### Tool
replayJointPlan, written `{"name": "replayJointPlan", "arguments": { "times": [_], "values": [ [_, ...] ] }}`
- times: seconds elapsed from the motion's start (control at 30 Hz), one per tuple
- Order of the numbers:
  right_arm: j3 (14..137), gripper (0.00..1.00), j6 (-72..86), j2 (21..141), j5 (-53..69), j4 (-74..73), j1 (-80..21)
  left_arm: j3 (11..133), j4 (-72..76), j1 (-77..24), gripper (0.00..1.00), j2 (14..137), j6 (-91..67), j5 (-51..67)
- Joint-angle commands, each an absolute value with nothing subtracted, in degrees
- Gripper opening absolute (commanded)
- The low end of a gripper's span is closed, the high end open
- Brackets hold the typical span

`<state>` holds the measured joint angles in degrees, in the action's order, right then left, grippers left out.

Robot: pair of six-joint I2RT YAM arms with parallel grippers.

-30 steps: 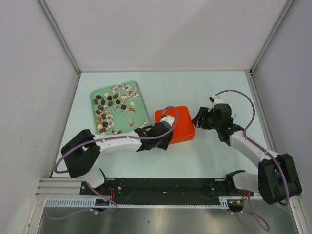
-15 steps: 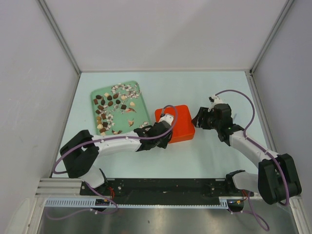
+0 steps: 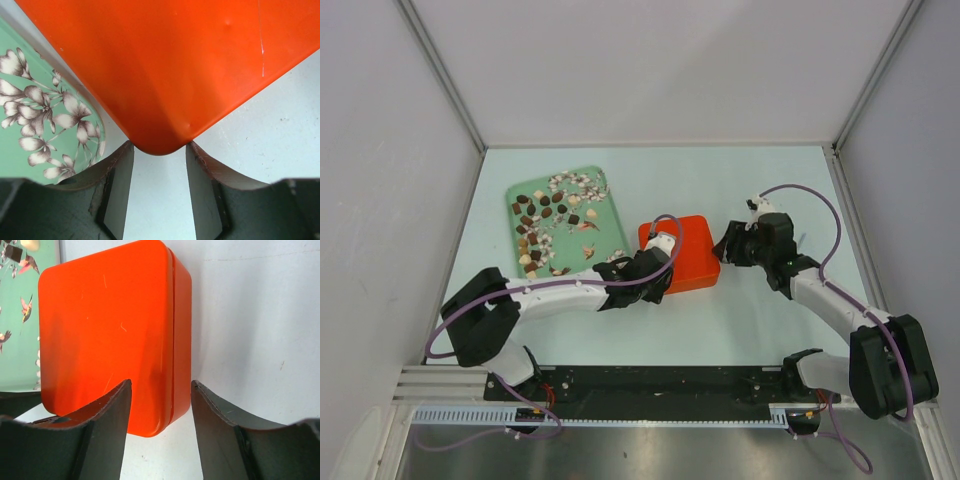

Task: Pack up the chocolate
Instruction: Close the box lid on the packing box.

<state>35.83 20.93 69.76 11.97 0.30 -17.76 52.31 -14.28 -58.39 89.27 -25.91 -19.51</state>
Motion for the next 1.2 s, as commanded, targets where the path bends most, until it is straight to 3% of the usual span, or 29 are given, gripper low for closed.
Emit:
{"name": "replayJointPlan", "arguments": {
  "times": [0.0,0.33,0.63,0.9,1.17],
  "values": [
    [37.71,0.54,20.3,69.35,13.01,-1.58,-18.46,54.32,-12.22,-58.62,0.51,88.33,-26.9,-20.48],
    [36.3,0.32,20.83,71.45,14.59,-6.06,-18.63,54.58,-12.39,-58.62,0.51,88.59,-26.81,-20.48],
    [32.97,0.25,21.71,73.56,12.48,-9.23,-17.49,54.93,-12.3,-58.62,0.51,88.86,-26.89,-20.39],
    [32.25,0.24,22.5,74.01,14.23,-5.54,-15.91,55.28,-12.3,-58.62,0.5,89.03,-27.25,-21.18],
    [33.84,0.41,22.06,67.16,15.3,-2.29,-16.0,55.55,-11.34,-58.62,0.51,88.16,-27.51,-23.55]
  ]
}}
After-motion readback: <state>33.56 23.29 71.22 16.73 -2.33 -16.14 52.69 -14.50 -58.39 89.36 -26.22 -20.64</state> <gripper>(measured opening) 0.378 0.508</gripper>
